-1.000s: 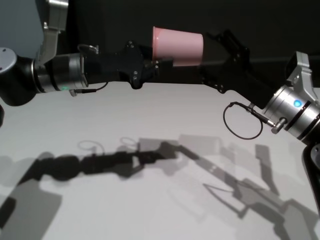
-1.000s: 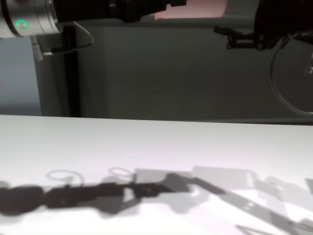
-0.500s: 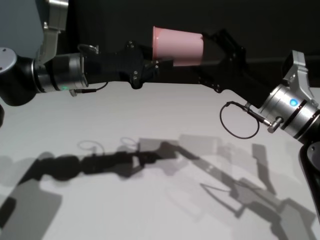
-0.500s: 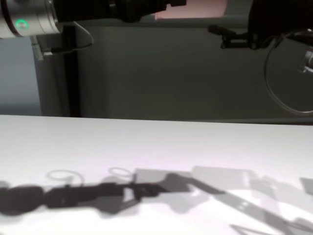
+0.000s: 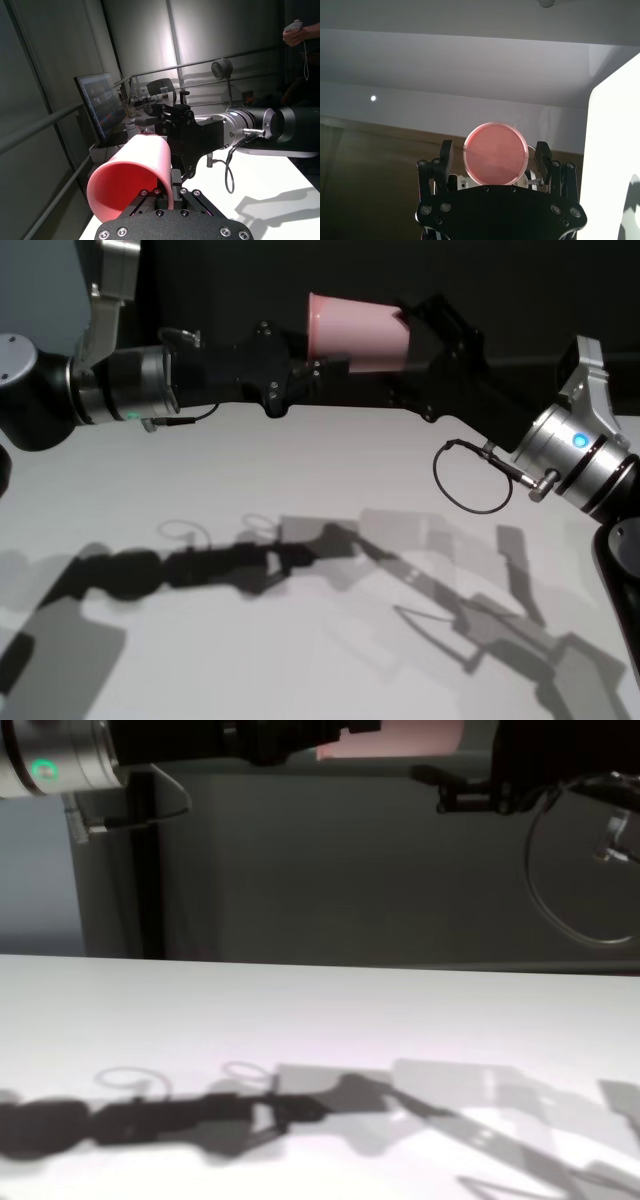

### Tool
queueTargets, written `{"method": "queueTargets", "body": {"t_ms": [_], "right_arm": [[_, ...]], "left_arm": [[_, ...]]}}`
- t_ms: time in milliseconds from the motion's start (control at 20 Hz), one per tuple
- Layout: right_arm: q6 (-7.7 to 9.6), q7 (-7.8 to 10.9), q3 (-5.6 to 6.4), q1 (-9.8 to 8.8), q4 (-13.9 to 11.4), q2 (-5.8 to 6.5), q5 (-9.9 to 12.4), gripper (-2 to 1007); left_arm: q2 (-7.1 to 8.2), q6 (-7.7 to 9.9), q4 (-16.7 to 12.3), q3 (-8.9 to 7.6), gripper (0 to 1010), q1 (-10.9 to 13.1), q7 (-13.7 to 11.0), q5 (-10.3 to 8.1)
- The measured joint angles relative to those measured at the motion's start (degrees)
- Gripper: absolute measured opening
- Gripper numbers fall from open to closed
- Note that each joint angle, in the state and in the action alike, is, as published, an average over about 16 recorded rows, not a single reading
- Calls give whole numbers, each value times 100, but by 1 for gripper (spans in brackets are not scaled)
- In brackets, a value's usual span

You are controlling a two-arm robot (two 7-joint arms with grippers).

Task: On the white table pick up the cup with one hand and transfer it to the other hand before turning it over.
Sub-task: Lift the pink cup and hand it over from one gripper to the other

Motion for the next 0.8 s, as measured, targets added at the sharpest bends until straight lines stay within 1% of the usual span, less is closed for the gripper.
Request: {"method": "queueTargets", "body": {"t_ms": [400, 800], "right_arm": [[-66, 24, -84, 31, 19, 76, 66, 1000], [-128, 19, -122, 24, 0, 130, 131, 1000]], "left_arm": [[0, 0, 0, 0, 52, 0, 0, 0], [0, 0, 0, 0, 52, 0, 0, 0]]}}
